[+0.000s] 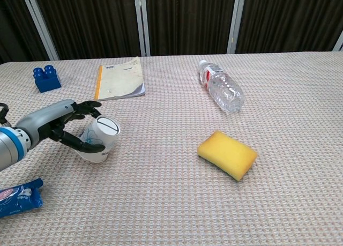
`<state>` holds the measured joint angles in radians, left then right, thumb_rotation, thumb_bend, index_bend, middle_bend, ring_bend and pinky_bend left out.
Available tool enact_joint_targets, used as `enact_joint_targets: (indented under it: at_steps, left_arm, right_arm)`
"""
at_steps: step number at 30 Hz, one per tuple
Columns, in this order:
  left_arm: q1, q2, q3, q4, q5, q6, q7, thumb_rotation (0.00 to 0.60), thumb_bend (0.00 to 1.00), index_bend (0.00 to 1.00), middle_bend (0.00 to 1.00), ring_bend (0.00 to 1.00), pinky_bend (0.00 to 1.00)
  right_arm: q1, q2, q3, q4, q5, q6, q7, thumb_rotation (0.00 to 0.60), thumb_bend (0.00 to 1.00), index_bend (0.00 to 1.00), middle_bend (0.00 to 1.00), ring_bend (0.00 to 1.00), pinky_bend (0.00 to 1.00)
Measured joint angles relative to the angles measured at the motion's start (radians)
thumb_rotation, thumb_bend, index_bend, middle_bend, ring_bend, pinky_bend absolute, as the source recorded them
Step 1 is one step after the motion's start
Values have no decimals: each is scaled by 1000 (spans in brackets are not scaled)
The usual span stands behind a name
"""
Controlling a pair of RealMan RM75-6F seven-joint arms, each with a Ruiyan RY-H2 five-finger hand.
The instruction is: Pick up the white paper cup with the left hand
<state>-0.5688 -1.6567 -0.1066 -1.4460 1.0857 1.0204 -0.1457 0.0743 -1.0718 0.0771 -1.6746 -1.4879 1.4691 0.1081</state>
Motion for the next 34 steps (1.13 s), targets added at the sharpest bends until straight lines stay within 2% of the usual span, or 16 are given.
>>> enact_joint_targets:
  at_steps: [3,6,8,15,21,24,29,34]
  left_arm:
    - [18,24,16,-20,31,9,-1,600,132,275,0,0,0]
    - [40,53,33,-46,61,26,0,600,133,66,0,0,0]
    - [56,65,44,-56,81,50,-2,600,133,17,0,0,0]
    - [115,125,73,-90,137,99,-34,600,132,0,0,0,0]
    - [154,173,88,-87,213,199,1,600,132,0,0,0,0]
    - [180,204,101,-92,253,272,72,600,132,0,0,0,0]
    - [237,257,126,-111,308,389,260,600,96,0,0,0,0]
    - [338,327,166,-162,331,510,425,600,74,0,0,0,0]
  right_arm:
    - [-1,-1,0,0,-3,5,-1,600,64,48,0,0,0]
    - [-1,-2,-2,0,-5,4,-5,600,63,48,0,0,0]
    - [-1,-3,-3,-1,-8,6,-8,600,63,48,0,0,0]
    - [-2,-4,-3,-3,-4,5,-13,600,64,48,0,0,0]
    - [1,-8,-3,7,4,-7,-26,600,63,48,0,0,0]
    - [5,-10,-5,13,11,-18,-39,600,63,48,0,0,0]
    - [12,-13,-9,24,15,-37,-78,600,63,42,0,0,0]
    - [17,-10,-11,21,25,-50,-93,600,63,3,0,0,0]
